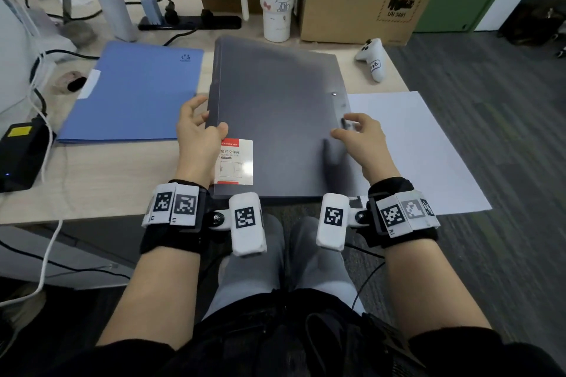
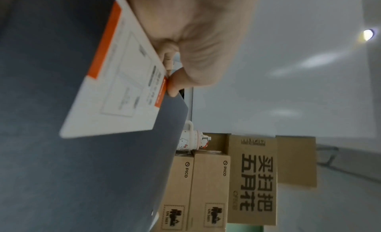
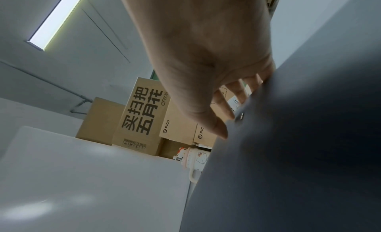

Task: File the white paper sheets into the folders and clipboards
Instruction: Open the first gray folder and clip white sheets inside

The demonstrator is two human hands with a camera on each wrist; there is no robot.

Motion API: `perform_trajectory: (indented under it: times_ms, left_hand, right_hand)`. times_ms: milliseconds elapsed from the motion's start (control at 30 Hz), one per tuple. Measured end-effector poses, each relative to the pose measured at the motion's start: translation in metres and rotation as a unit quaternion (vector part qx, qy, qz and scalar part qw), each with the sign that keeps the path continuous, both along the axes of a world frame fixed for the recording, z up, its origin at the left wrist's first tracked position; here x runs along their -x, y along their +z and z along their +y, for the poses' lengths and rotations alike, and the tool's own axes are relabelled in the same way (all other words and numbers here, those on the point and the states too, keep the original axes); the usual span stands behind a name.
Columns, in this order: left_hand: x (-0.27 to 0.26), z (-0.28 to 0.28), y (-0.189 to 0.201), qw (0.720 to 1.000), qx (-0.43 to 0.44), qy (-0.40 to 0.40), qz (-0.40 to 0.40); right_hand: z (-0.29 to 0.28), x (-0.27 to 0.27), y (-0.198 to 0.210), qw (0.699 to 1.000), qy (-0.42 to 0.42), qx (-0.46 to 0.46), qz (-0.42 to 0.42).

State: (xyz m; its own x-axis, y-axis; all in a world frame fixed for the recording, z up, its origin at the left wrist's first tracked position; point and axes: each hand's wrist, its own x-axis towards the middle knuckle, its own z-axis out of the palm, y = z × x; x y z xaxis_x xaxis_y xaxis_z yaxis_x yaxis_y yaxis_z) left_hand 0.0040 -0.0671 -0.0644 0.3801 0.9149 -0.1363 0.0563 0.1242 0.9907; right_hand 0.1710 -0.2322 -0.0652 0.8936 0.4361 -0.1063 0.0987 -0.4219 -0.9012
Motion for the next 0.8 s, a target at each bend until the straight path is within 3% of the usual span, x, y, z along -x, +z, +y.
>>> perform_trajectory:
  times_ms: [233,600,800]
  left_hand:
    - [-0.016,-0.013,-0.003,0.998,0.049,-0.015,-0.038]
    - [-0.044,-0.041,-0.026,0.998,0.06,-0.025,0.009]
    - [-0.051,-0.04,-0.031,0.999,0.026,-0.009,0.042]
  right_hand:
    - [-0.019,-0.014,0.011,0.998,-0.047,-0.034,-0.014]
    - [-0.046,-0.026,-0.006,0.996,-0.074,-0.015,0.05]
    - [-0.059,-0.033,0.0,0.983,-0.151,-0.097,0.045]
